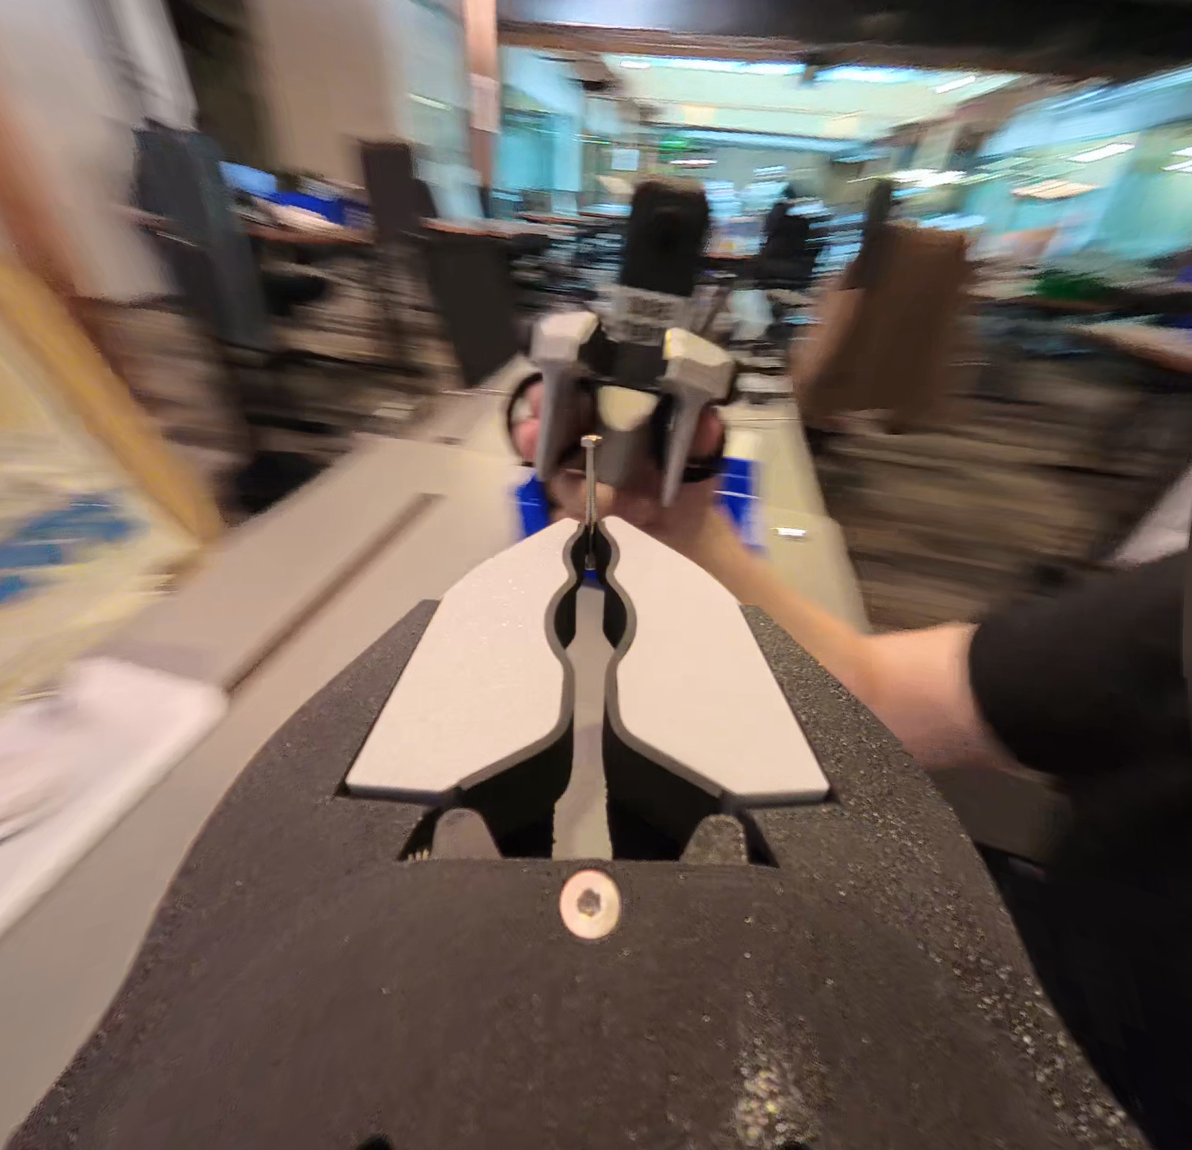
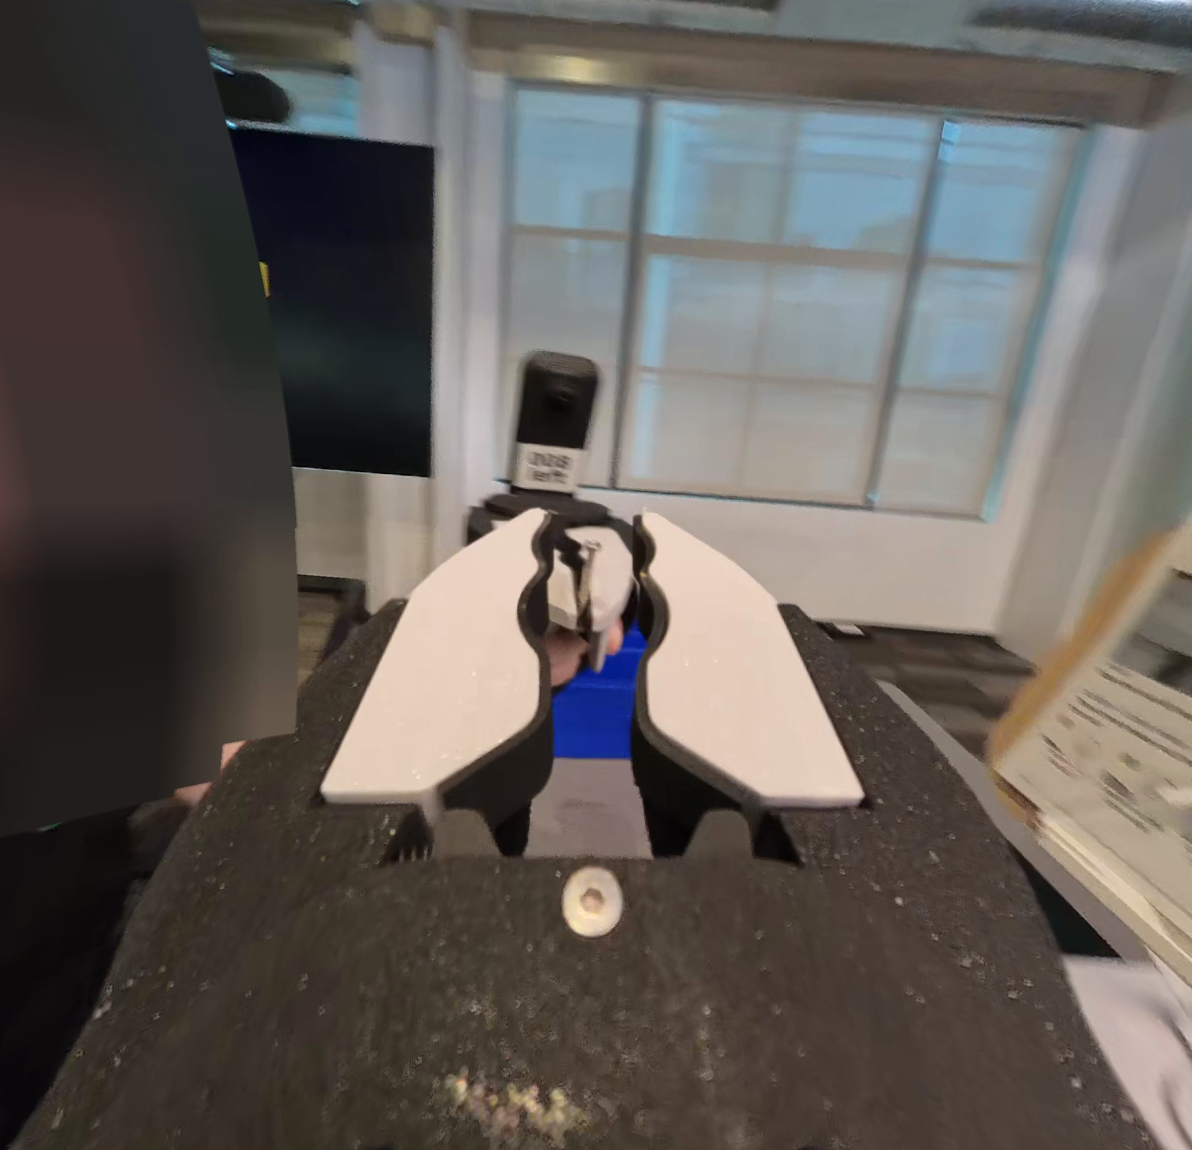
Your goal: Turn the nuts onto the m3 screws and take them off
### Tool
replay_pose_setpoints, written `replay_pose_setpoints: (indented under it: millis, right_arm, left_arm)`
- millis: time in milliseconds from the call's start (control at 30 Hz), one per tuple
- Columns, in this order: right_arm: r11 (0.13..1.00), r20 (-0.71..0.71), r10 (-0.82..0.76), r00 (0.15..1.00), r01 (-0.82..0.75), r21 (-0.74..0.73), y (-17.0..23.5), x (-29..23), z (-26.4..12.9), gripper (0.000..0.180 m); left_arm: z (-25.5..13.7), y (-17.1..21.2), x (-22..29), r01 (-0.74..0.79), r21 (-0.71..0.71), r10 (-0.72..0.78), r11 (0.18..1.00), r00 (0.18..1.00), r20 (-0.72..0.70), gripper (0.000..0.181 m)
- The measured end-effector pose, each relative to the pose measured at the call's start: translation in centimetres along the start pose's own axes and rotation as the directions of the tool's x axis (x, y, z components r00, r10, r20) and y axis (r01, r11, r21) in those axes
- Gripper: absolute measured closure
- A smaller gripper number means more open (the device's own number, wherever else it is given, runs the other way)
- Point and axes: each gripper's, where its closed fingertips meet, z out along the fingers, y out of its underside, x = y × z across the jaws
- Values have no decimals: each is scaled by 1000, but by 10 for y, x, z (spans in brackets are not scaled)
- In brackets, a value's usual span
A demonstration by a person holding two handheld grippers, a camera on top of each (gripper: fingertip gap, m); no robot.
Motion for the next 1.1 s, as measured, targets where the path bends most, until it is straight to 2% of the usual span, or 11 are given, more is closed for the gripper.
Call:
replay_pose_setpoints:
  millis: [100,433,633,1100]
  right_arm:
    - [997,-137,-14,990,3,-79,8,12,8,155]
    - [987,-292,-39,956,-8,-157,18,14,26,160]
    - [988,-250,-8,968,-32,-154,19,11,26,169]
    - [987,-162,21,986,-47,-157,18,2,25,174]
  left_arm:
    - [-5,-6,-4,-45,18,43,999,996,81,179]
    - [-4,-1,-9,-71,-11,72,997,987,147,178]
    - [-4,0,-6,-60,0,60,998,990,131,178]
    - [-1,-1,-1,-44,7,43,999,996,83,179]
